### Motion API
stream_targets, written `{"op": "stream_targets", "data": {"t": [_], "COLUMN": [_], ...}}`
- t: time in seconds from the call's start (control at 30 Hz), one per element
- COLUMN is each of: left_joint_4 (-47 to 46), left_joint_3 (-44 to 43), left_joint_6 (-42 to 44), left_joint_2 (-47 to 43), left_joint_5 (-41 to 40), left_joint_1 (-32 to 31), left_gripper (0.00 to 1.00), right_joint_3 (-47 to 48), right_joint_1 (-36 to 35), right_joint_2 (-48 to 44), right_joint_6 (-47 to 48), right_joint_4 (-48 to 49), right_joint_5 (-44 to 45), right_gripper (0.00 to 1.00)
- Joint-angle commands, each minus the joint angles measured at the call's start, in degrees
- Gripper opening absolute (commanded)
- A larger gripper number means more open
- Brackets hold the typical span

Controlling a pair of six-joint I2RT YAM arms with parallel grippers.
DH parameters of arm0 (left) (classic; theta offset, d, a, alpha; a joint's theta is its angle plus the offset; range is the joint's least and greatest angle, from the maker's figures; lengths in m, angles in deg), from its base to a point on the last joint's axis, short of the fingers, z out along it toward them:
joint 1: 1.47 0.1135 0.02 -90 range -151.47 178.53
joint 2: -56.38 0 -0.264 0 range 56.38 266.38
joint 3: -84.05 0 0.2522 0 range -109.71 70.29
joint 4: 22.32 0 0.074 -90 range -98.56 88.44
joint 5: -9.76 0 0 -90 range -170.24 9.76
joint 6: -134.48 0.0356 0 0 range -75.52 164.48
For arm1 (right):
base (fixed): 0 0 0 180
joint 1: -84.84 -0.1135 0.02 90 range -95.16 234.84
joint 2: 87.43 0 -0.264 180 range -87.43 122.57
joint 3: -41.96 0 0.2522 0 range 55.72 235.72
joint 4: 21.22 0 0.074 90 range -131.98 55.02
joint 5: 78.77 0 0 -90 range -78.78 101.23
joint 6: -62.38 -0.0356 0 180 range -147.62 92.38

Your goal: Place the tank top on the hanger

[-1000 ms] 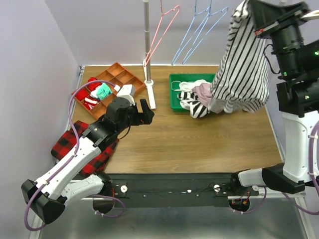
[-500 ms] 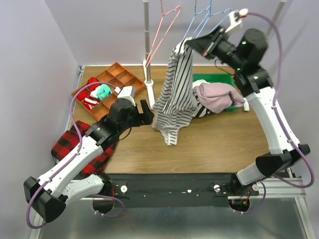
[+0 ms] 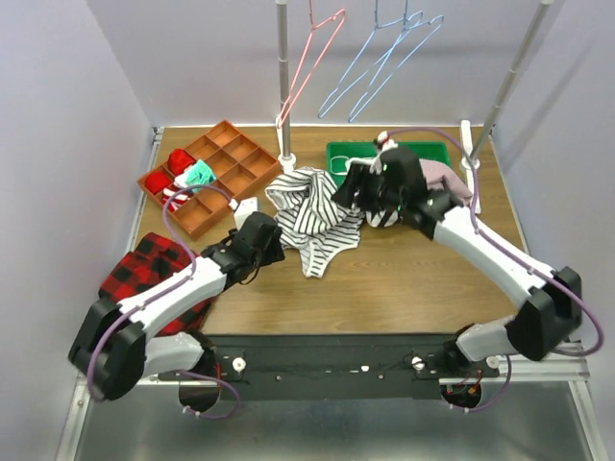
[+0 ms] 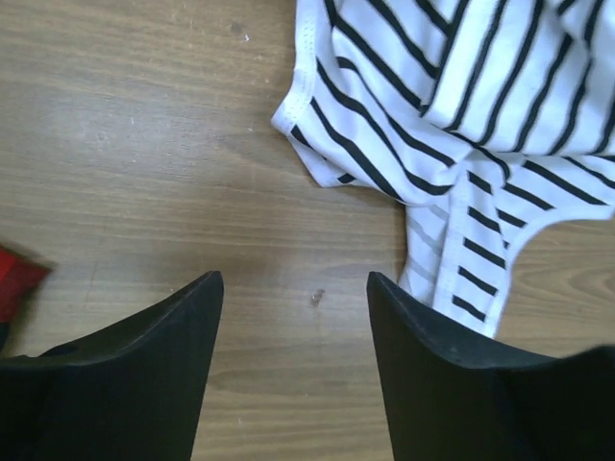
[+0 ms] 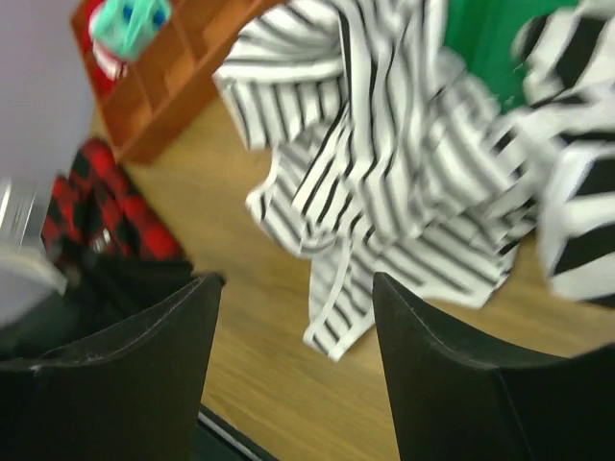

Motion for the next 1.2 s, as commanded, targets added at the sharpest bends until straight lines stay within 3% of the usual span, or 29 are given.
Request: {"op": "stream_targets", "data": {"t": [0.0,0.2,0.37,0.7,0.9,1.0,1.07,1.1,1.13,1.17], "left_joint_4": [-8.1,-16.4,-20.7,-28.0,-28.8,-29.3,-29.7,-29.5,-28.8,-28.4], "left_joint_3": [1.5,2.2,0.9,2.1,1.8,1.7,1.7,1.7,1.6,1.7], "left_joint_6": [-4.2,-0.5,1.3,1.4,1.0,0.9,1.3,1.4,1.4,1.9], "left_joint_2": [6.3,11.3,17.2,22.5,25.1,26.2,26.3,26.2,25.9,24.8], "left_joint_5": [-3.7,-5.6,-4.1,-1.6,-3.5,-3.7,-3.6,-3.6,-3.7,-3.7], "left_joint_1": [0.3,0.9,1.7,1.7,1.7,1.7,1.7,1.7,1.7,1.7], "left_gripper": [0.65,0.53,0.48,0.53,0.47,0.33,0.22,0.10,0.06,0.01], "right_joint_3": [-16.3,-22.1,-21.9,-22.5,-22.7,-23.1,-23.1,-23.2,-23.3,-23.4], "right_joint_1": [-11.4,-18.8,-20.3,-20.4,-20.4,-20.3,-20.4,-20.4,-20.4,-20.4], "right_joint_2": [-4.5,2.2,5.9,9.0,11.5,13.2,14.2,14.6,14.7,14.5], "right_joint_6": [-1.3,-5.7,-6.9,-6.9,-8.1,-9.2,-9.7,-9.8,-10.1,-10.3], "right_joint_4": [7.3,14.0,14.4,14.8,17.4,19.1,19.6,19.7,19.7,19.7], "right_joint_5": [12.5,12.8,15.2,15.4,13.9,13.9,13.7,13.7,14.2,14.7], "right_gripper": [0.70,0.56,0.57,0.67,0.66,0.63,0.54,0.47,0.28,0.20]}}
